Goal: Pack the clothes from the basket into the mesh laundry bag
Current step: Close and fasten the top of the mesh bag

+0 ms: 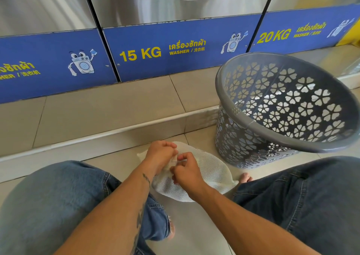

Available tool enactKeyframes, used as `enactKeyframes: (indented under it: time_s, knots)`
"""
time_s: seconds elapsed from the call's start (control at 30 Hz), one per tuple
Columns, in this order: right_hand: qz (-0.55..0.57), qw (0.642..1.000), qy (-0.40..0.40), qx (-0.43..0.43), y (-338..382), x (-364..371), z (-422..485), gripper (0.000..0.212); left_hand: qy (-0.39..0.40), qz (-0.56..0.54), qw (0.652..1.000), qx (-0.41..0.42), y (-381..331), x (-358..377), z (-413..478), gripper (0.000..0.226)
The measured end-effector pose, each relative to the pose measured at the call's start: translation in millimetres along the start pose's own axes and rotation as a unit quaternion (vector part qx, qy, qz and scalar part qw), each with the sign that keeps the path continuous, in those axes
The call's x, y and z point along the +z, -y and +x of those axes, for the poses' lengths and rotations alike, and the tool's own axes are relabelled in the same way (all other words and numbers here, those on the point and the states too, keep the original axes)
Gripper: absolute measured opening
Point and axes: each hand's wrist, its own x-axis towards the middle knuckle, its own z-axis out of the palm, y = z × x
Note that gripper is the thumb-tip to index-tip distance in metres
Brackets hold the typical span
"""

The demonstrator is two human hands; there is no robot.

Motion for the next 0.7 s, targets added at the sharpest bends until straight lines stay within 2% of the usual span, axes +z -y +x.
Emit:
enactKeyframes:
  time_s: [0.13, 0.27, 0.47, 0.7]
  knots:
    - [-0.061, 0.996, 0.038, -0.050, -0.3, -5.3, 7.3, 0.037, -0.038, 0.008, 0.999, 0.014, 2.2, -3.0, 3.1, 0.016]
    - [-0.124, 0.989, 0.043, -0.068, 1.8, -6.2, 13.9, 0.045, -0.052, 0.021, 0.998, 0.035, 2.6, -2.4, 4.0, 0.017]
    - [-0.170, 0.978, 0.072, -0.098, 4.0, -13.5, 11.8, 0.032, -0.085, 0.012, 0.994, 0.065, -4.1, -4.4, 5.3, 0.019]
    - [-0.117, 0.988, 0.046, -0.087, 8.8, -30.2, 20.6, 0.036, -0.019, -0.018, 0.991, 0.131, -23.0, 3.6, 6.4, 0.024]
